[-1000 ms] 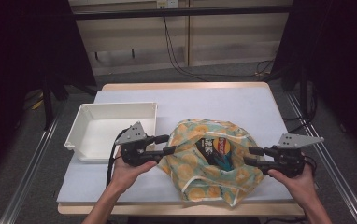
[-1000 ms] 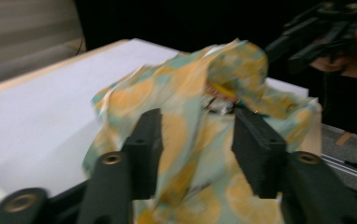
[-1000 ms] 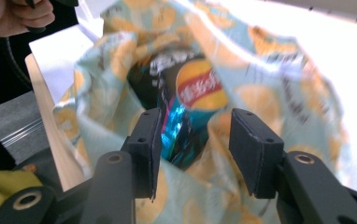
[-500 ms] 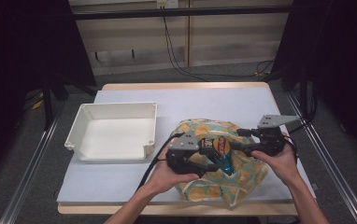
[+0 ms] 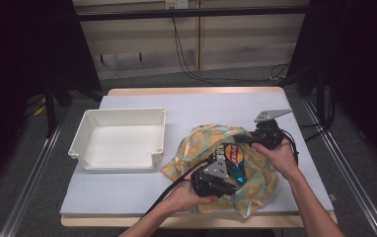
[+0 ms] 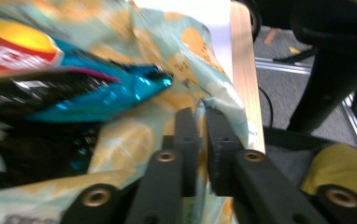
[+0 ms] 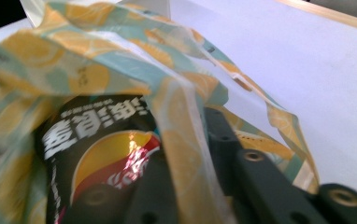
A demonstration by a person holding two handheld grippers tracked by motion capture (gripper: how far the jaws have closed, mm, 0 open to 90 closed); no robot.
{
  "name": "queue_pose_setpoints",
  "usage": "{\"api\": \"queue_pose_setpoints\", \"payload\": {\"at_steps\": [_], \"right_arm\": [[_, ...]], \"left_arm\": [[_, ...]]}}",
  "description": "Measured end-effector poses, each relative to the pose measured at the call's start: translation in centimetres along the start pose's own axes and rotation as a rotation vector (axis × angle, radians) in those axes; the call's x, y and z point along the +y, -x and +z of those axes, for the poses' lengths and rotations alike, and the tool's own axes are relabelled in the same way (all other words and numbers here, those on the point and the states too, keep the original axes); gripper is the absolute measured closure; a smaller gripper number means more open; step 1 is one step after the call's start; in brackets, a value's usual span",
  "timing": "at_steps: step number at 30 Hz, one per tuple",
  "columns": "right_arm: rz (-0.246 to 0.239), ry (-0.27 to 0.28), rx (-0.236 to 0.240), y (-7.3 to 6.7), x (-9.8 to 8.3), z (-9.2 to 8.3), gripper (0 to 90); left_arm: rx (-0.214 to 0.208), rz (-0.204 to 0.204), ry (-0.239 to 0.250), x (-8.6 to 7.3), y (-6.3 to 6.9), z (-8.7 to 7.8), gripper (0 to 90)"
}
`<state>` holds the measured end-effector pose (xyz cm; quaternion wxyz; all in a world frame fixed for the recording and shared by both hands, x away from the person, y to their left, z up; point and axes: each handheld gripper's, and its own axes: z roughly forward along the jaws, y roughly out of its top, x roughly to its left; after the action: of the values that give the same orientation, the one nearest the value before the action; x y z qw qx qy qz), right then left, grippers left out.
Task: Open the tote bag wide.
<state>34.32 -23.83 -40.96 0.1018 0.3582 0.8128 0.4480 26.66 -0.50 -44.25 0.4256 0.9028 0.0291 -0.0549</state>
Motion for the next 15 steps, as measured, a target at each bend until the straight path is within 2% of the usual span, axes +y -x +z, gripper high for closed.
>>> {"api": "queue_pose_setpoints", "payload": {"at_steps": [4,7,9,11,12,13,15], "right_arm": [[0.007,-0.002,0.005,0.9,0.9,0.8,90.0],[0.009,-0.001,0.006,1.5,1.7,1.3,90.0],[0.009,-0.001,0.005,2.0,2.1,1.7,89.7],[0.019,-0.003,-0.012,2.6,2.2,2.0,89.1],[0.031,-0.005,-0.021,2.9,2.2,2.2,86.6],[0.034,-0.005,-0.032,3.2,2.2,2.4,84.7],[0.052,-0.006,-0.043,3.8,2.1,2.6,82.1]], "left_arm": [[-0.013,-0.001,-0.036,-0.5,-0.1,0.3,88.5],[-0.023,-0.015,-0.027,-0.8,-0.1,0.7,88.6],[-0.024,-0.006,-0.044,-0.8,0.0,0.6,88.5],[-0.042,-0.017,-0.021,-0.8,0.2,0.6,88.5],[-0.036,-0.006,-0.039,-0.7,0.3,0.5,88.4],[-0.038,-0.010,-0.026,-0.7,0.3,0.5,88.4],[-0.039,-0.015,-0.033,-0.7,0.1,0.2,88.1]]}}
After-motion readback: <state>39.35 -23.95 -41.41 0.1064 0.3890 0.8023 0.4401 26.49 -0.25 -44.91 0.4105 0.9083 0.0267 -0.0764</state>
